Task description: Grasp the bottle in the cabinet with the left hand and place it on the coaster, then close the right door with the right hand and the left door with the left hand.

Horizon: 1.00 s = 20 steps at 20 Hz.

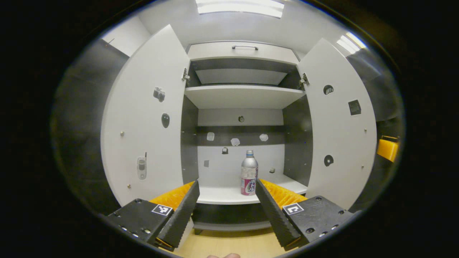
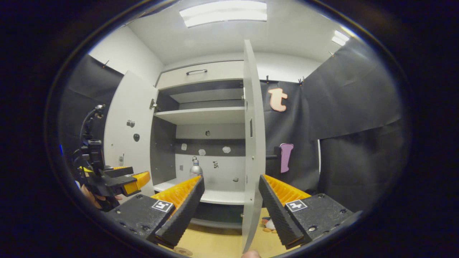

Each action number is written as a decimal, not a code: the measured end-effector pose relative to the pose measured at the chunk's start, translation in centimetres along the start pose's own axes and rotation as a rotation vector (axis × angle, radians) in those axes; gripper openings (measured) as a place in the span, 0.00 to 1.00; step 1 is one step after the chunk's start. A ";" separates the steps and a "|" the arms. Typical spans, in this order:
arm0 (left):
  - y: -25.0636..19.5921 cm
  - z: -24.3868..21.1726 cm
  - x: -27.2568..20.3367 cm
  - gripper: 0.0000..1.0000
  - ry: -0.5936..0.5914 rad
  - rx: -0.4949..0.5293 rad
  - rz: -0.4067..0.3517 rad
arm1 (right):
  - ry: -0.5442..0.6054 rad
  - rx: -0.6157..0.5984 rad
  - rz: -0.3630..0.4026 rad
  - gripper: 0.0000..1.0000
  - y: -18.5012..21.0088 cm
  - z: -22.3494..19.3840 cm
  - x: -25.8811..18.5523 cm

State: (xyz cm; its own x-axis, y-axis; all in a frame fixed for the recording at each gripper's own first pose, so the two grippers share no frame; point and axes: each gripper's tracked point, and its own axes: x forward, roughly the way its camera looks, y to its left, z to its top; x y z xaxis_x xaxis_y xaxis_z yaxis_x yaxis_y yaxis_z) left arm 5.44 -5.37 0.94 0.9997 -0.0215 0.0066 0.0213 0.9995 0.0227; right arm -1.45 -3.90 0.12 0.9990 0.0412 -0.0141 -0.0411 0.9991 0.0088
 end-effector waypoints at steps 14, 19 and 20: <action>-4.4 -0.9 11.1 0.96 0.013 -0.014 -0.075 | -0.003 -0.001 -0.281 0.99 -7.5 -0.3 -5.0; -5.4 -1.9 15.0 1.00 -0.013 0.000 -0.103 | 0.008 0.023 -0.353 1.00 -9.2 -0.7 -6.3; -5.3 -2.5 15.9 0.96 -0.001 0.011 -0.089 | 0.007 0.023 -0.369 0.99 -9.5 -0.7 -6.4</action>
State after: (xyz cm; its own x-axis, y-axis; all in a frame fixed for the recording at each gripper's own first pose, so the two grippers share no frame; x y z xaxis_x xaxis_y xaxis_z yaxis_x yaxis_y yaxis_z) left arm 21.20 -10.90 -1.62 0.9939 -0.1102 0.0048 0.1100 0.9934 0.0339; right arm -7.51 -13.61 -0.58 0.9465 -0.3214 -0.0275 0.3221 0.9464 0.0243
